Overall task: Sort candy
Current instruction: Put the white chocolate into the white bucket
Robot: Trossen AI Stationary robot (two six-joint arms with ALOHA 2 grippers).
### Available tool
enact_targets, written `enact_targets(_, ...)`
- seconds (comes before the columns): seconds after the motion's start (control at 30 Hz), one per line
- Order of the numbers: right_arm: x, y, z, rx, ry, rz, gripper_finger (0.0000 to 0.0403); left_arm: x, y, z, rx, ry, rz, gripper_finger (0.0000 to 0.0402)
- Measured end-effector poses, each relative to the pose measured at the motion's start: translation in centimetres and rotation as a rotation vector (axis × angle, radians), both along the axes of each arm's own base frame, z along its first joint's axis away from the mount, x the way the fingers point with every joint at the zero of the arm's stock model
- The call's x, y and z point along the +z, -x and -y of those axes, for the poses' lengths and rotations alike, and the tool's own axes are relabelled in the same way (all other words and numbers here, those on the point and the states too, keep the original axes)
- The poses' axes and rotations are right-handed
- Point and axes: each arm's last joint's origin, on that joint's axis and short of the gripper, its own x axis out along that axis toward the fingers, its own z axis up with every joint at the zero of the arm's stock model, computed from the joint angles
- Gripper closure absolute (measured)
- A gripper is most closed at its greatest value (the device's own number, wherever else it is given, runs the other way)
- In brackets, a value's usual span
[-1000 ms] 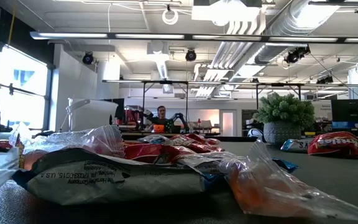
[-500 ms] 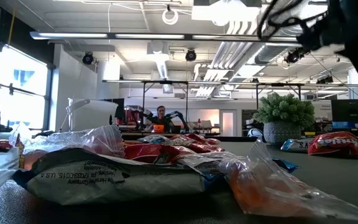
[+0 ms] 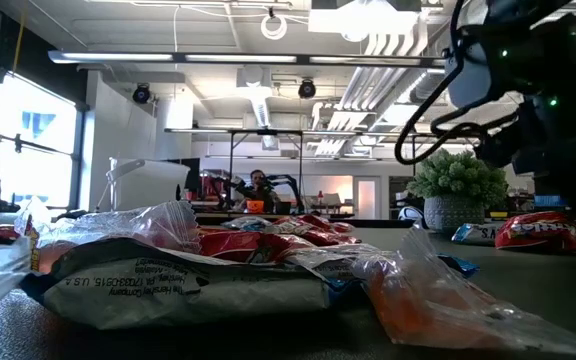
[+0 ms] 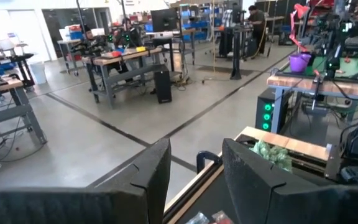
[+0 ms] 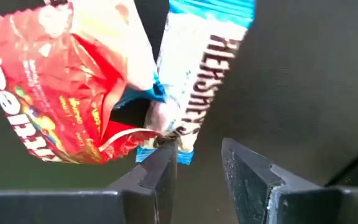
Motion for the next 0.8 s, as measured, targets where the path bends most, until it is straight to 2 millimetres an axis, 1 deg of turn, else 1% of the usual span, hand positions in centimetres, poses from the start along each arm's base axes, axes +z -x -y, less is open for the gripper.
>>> enact_targets(0.17, -0.8, 0.2, 1.1, 0.021, -0.049, 0.018, 0.0277, 0.1, 0.0, 0.0, 0.000, 0.000, 0.016, 0.0271)
enact_targets(0.27, -0.8, 0.1, 1.5, 0.036, -0.089, 0.018, 0.0277, 0.2, 0.0, 0.0, 0.000, -0.001, 0.024, 0.0271)
enact_targets(0.4, -0.1, -0.3, 1.8, 0.062, -0.080, 0.005, 0.0277, 0.3, 0.0, 0.0, 0.000, -0.001, 0.036, 0.0271)
enact_targets(0.63, 1.1, -1.4, 2.0, 0.070, -0.073, 0.044, 0.0277, 0.3, 0.0, 0.0, 0.000, -0.005, 0.029, 0.0271)
enact_targets(0.8, 1.3, -1.7, 2.0, 0.071, -0.065, 0.068, 0.0277, 0.3, 0.0, 0.0, 0.001, -0.013, 0.022, 0.0271)
